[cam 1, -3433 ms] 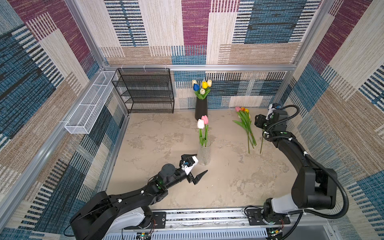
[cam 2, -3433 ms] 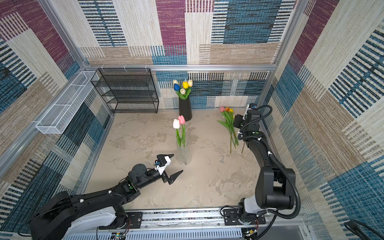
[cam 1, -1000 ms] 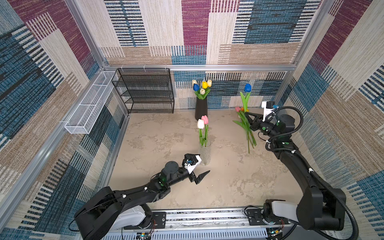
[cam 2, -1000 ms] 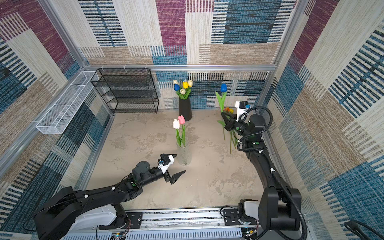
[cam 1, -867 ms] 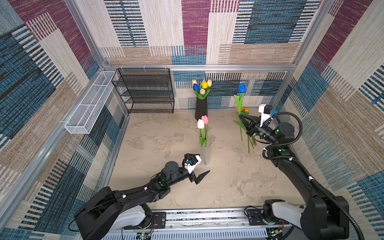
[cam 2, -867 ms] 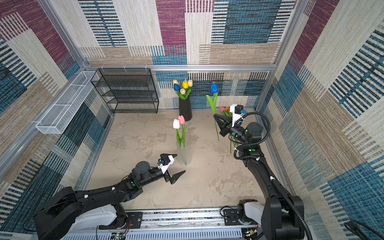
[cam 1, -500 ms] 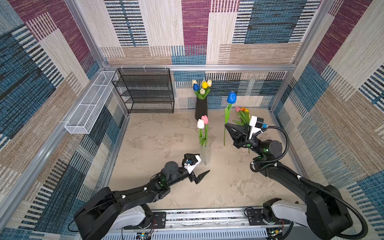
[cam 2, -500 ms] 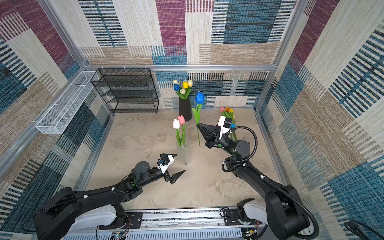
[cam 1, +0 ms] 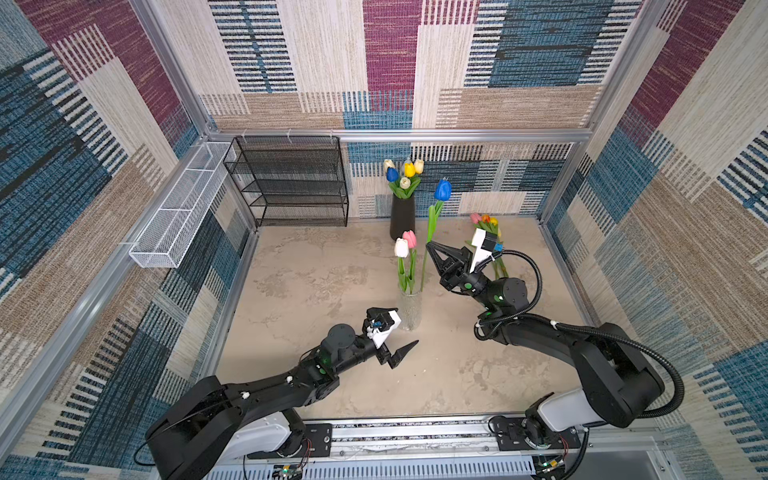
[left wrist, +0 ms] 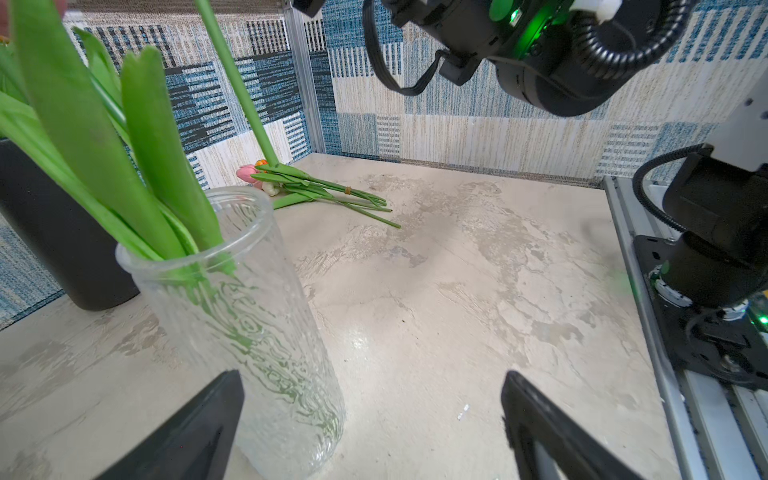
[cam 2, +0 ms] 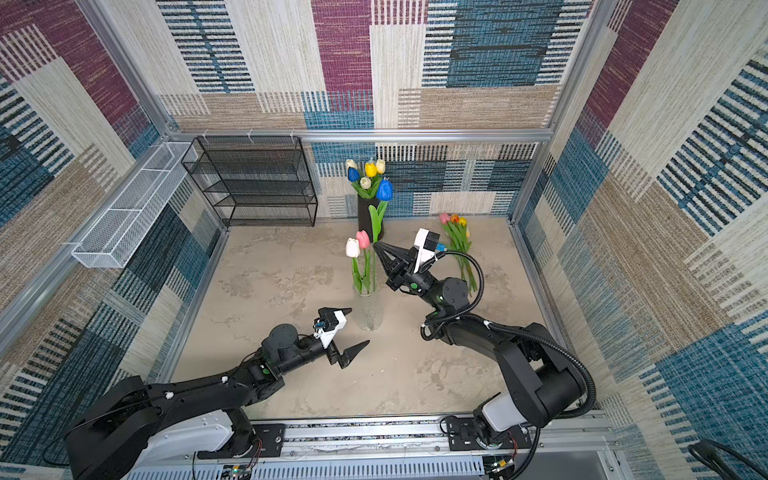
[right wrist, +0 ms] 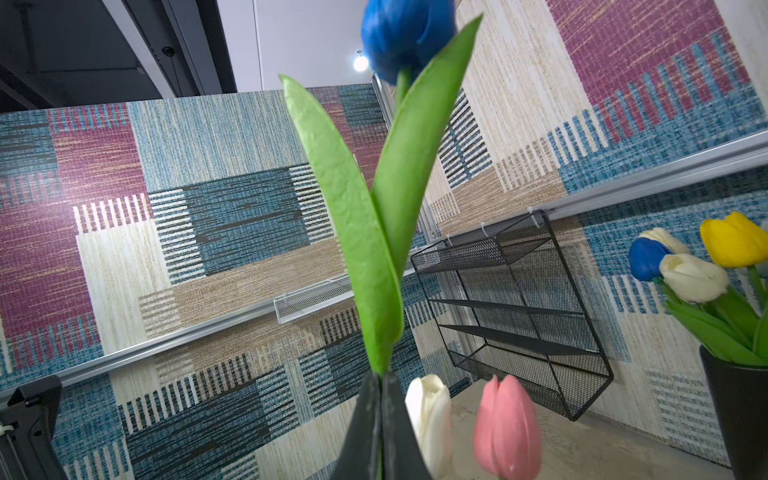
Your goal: Arrange the flowers into the vase
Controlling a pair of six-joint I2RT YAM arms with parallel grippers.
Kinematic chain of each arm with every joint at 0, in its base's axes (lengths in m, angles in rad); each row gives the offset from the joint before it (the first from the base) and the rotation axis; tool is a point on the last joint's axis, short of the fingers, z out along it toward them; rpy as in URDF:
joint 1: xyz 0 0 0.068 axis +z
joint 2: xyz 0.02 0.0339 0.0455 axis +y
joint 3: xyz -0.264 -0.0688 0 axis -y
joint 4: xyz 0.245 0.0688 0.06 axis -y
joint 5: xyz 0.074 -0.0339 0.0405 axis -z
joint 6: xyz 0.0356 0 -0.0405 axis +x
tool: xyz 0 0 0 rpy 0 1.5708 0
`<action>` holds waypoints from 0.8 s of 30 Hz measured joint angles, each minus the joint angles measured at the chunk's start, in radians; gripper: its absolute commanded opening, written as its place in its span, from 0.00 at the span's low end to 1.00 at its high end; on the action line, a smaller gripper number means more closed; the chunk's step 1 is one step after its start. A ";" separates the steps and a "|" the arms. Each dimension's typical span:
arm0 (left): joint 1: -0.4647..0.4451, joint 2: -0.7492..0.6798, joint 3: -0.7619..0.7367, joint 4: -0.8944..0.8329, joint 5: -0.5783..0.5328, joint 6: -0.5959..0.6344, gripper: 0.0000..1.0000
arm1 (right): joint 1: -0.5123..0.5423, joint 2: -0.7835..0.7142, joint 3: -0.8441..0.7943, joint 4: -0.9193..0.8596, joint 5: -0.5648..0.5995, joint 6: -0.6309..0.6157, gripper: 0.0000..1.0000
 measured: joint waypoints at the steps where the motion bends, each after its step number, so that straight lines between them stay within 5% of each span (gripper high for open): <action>1: 0.000 0.000 0.000 0.000 0.000 0.000 0.99 | 0.002 0.007 0.004 0.001 0.003 -0.014 0.00; 24: 0.000 -0.004 0.000 -0.001 0.000 0.000 0.99 | 0.029 0.048 -0.039 0.000 -0.019 -0.141 0.00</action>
